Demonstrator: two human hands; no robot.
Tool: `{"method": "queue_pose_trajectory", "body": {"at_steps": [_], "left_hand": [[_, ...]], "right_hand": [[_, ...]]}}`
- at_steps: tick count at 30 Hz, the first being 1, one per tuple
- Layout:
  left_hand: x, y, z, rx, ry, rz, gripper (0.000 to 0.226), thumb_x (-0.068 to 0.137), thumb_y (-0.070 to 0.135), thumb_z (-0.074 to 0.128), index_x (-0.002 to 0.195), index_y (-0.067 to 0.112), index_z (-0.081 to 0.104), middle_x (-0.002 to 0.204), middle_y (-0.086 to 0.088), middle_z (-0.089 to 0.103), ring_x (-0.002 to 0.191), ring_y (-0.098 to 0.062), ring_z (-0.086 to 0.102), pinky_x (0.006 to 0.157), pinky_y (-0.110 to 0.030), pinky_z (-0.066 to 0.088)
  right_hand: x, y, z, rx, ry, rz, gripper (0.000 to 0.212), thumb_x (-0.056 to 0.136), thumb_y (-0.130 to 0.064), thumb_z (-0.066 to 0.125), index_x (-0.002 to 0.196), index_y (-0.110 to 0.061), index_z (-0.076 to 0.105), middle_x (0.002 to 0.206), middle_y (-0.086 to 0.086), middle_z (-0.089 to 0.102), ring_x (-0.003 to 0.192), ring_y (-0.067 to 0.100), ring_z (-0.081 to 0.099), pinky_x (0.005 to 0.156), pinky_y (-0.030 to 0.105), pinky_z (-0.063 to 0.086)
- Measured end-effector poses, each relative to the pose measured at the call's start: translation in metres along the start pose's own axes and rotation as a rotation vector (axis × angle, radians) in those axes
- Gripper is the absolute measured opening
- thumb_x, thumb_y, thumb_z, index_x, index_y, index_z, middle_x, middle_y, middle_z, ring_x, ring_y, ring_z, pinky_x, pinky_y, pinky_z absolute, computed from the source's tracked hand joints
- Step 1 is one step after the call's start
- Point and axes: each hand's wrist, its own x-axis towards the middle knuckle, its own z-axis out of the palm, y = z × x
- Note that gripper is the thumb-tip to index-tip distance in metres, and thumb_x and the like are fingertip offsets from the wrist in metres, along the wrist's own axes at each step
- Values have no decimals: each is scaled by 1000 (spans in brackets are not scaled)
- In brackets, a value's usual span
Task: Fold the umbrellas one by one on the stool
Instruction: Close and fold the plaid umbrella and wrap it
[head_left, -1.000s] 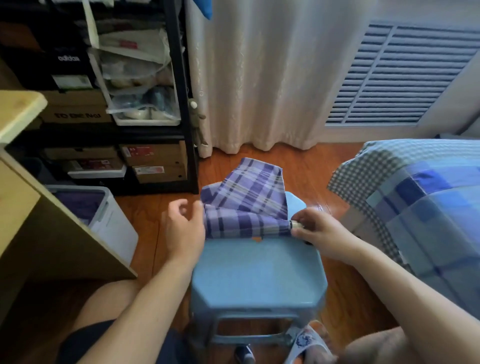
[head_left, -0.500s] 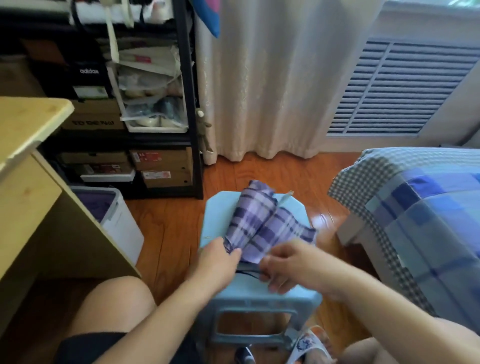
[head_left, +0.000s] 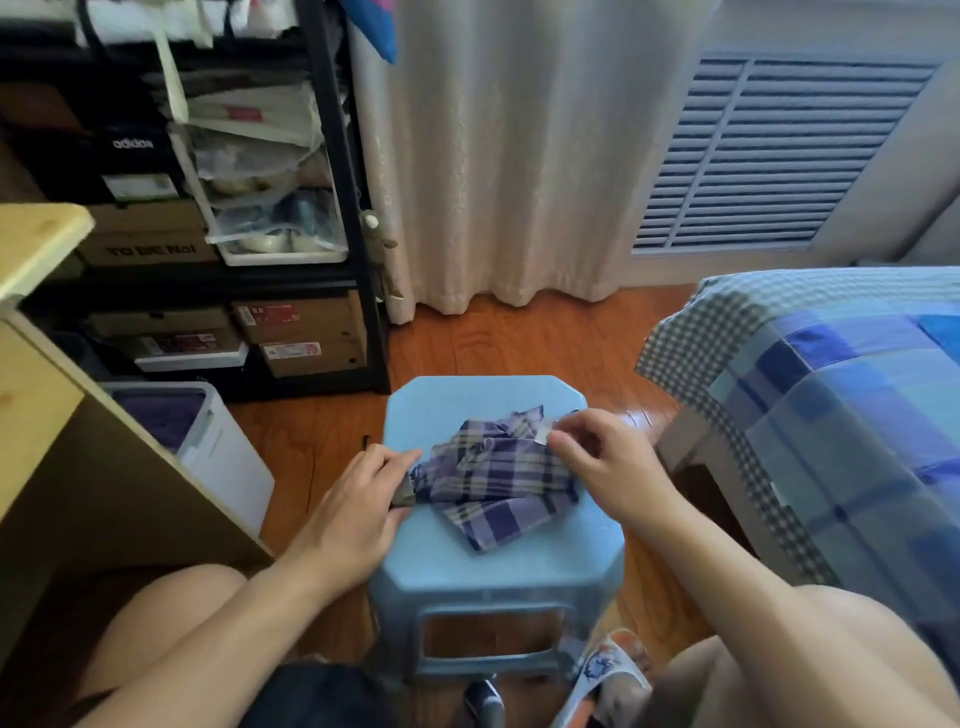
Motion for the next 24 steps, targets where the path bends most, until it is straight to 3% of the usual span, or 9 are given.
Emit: {"method": "queue_pose_trajectory", "body": {"at_steps": [2, 4, 6, 9, 13, 15, 17, 21, 24], "left_hand": [[3, 3, 6, 11, 42, 48, 63, 81, 7, 82, 139, 13, 58, 121, 4, 54, 115, -13, 51, 100, -21, 39], [6, 1, 9, -14, 80, 29, 56, 81, 6, 81, 134, 13, 61, 120, 2, 56, 113, -13, 51, 99, -24, 42], [8, 0, 10, -49, 123, -21, 53, 82, 5, 80, 131, 13, 62, 122, 0, 60, 113, -15, 54, 97, -25, 42], [7, 3, 12, -18, 139, -36, 52, 83, 9, 78, 132, 15, 61, 123, 0, 60, 112, -19, 56, 97, -31, 45], [5, 10, 13, -66, 141, -73, 44, 89, 11, 74, 131, 15, 63, 123, 1, 59, 114, -18, 55, 98, -34, 47], [8, 9, 11, -100, 147, -90, 40, 87, 7, 76, 126, 15, 67, 119, 3, 60, 112, -17, 56, 95, -29, 46], [10, 8, 8, -124, 143, -76, 40, 84, 3, 77, 120, 17, 68, 115, 7, 59, 109, -14, 56, 93, -27, 46], [7, 10, 6, -103, 132, -44, 40, 80, 2, 79, 113, 21, 68, 111, 11, 57, 104, -12, 54, 89, -27, 46], [4, 13, 6, -67, 121, -37, 37, 82, 7, 79, 113, 21, 67, 111, 10, 56, 104, -11, 53, 88, -22, 40]], "right_hand": [[-2, 0, 3, -78, -105, 32, 40, 90, -40, 76, 125, -22, 66, 103, -8, 62, 94, 12, 61, 89, 34, 52], [-2, 0, 1, -99, -100, 53, 54, 87, -33, 80, 136, -23, 60, 104, -8, 57, 92, 9, 58, 88, 27, 49], [-4, -1, -3, -23, -38, 51, 51, 85, -17, 82, 132, -24, 63, 94, -10, 59, 81, 5, 57, 78, 18, 46], [-12, -4, -6, 64, 12, -37, 35, 82, -1, 81, 106, -25, 70, 80, -10, 62, 72, 6, 56, 70, 14, 46], [-20, -9, -9, 316, -147, -41, 28, 86, 9, 73, 91, -18, 69, 79, -7, 65, 76, 13, 62, 79, 33, 54], [-23, -13, -13, 483, -233, 64, 22, 90, 5, 72, 101, -15, 70, 93, 0, 72, 86, 16, 69, 85, 36, 57], [-23, -18, -12, 541, -288, 190, 33, 94, -11, 73, 123, -25, 66, 104, 1, 76, 98, 15, 73, 95, 33, 56], [-14, -22, -6, 485, -215, 291, 47, 94, -27, 75, 138, -27, 58, 81, 2, 76, 69, 14, 66, 79, 32, 54], [-14, -19, 2, 276, -246, 341, 50, 91, -36, 77, 135, -35, 53, 87, 2, 78, 62, 14, 67, 72, 37, 58]]}}
